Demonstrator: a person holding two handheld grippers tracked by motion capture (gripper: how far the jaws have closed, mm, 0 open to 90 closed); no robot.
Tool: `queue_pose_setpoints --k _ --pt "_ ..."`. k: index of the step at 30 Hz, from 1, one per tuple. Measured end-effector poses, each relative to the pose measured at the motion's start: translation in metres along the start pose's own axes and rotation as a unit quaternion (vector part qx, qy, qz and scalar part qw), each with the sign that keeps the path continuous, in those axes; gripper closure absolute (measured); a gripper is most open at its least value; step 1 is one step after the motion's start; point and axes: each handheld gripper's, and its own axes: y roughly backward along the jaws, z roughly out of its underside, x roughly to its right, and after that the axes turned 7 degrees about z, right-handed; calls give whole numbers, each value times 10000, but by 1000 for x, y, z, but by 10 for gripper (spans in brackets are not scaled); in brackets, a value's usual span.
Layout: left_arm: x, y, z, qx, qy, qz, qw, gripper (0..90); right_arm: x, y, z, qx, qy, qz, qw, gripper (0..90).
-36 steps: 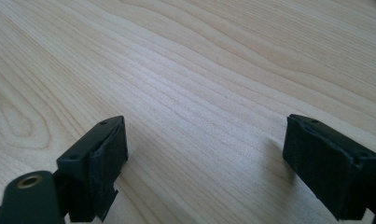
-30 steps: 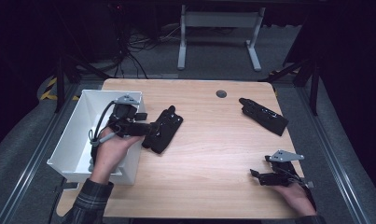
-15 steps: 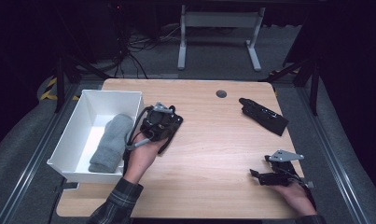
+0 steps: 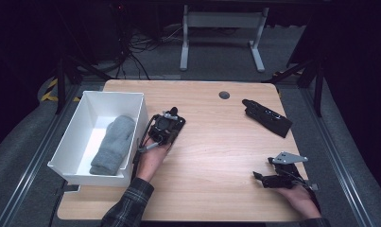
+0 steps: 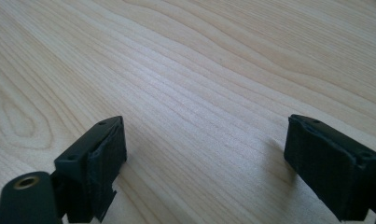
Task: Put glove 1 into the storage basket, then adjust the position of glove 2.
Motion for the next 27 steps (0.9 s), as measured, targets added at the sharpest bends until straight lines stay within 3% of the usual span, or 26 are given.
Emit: queue_pose_setpoints --k 5,6,9,13,20,27 --pt "-12 -11 6 -147 162 -184 9996 899 0 0 0 -1 15 -11 10000 128" --pt "-11 -13 6 -197 117 -228 9995 899 0 0 0 -1 17 -12 10000 127" --pt "-14 -22 10 -383 160 -179 9990 899 0 0 0 0 16 -14 10000 127" --pt "-15 -24 12 -380 222 -134 9989 900 0 0 0 0 17 -15 10000 127" --pt "-9 -23 15 -409 236 282 9985 900 0 0 0 -1 22 -26 10000 127" --pt "9 -25 21 -435 191 831 9954 900 0 0 0 2 28 -28 10000 127"
